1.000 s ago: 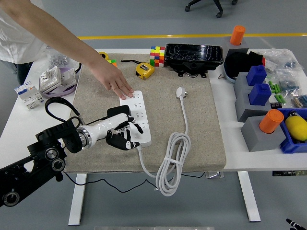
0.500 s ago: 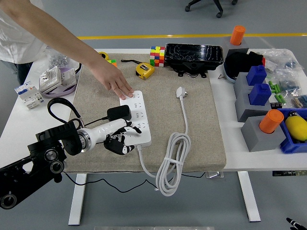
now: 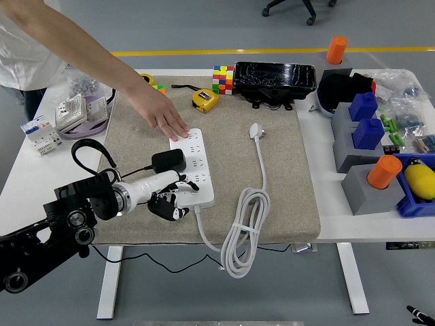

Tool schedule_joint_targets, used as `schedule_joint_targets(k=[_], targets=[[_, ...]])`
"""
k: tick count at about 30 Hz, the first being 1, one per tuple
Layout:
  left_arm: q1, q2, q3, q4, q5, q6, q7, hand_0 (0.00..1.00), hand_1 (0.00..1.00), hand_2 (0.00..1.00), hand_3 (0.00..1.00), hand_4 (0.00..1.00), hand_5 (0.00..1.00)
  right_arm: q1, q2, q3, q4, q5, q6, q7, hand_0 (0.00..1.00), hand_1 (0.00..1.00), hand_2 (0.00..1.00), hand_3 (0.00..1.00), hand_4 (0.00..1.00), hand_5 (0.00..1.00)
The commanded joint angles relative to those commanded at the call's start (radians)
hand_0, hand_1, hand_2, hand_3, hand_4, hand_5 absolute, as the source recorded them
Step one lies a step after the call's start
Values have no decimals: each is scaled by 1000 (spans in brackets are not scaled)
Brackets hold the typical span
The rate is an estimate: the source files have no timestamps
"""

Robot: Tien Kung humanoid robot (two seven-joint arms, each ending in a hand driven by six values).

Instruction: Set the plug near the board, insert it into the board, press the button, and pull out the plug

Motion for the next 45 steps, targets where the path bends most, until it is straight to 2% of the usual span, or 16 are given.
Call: schedule_joint_targets(k=[11, 21, 22, 27, 28, 33, 34, 37, 39, 40, 45], targets=[[-1, 0, 16, 23, -21, -19, 19, 125, 56, 142, 779, 615, 2, 0, -1, -6, 0, 1, 0, 0, 674, 675, 666, 554, 916, 512], [5, -4, 6, 40, -5, -7, 11, 125, 56, 141, 773, 614, 2, 1, -1, -3, 2, -1, 0, 0, 674, 675, 666, 554, 916, 512], [10, -3, -5, 34, -3, -2, 2, 146, 54, 152, 716, 759, 79, 0, -1, -3, 2, 0, 0, 0, 673, 675, 666, 554, 916, 512], [30, 5, -55, -6, -34, 69, -114, 146, 54, 152, 716, 759, 79, -5, 1, 0, 0, -1, -1, 0, 673, 675, 666, 554, 916, 512], [32, 5, -62, -9, -49, 91, -143, 215, 123, 213, 671, 795, 134, -6, 2, 1, 0, -2, -1, 0, 673, 675, 666, 554, 916, 513], [41, 3, -77, -4, -84, 188, -257, 215, 123, 213, 671, 795, 134, -11, 6, 5, 2, -2, -1, 0, 673, 675, 666, 554, 916, 513], [41, 1, -78, 2, -94, 220, -287, 228, 169, 268, 551, 783, 150, -12, 7, 5, 1, -2, -1, 0, 673, 675, 666, 554, 916, 513], [41, -8, -75, 30, -105, 322, -361, 228, 169, 268, 551, 783, 150, -16, 11, 9, 0, -2, -1, 0, 673, 675, 666, 554, 916, 513], [42, -19, -79, 55, -84, 378, -384, 228, 169, 268, 551, 783, 150, -19, 14, 11, -2, -1, -1, 0, 673, 675, 666, 554, 916, 513], [42, -25, -83, 66, -65, 398, -388, 320, 295, 458, 538, 774, 140, -21, 16, 12, -2, -1, -2, 0, 673, 675, 666, 554, 916, 512], [37, -47, -99, 121, 6, 455, -390, 320, 295, 458, 538, 774, 140, -27, 21, 15, -1, 1, -2, 0, 673, 675, 666, 554, 916, 512]])
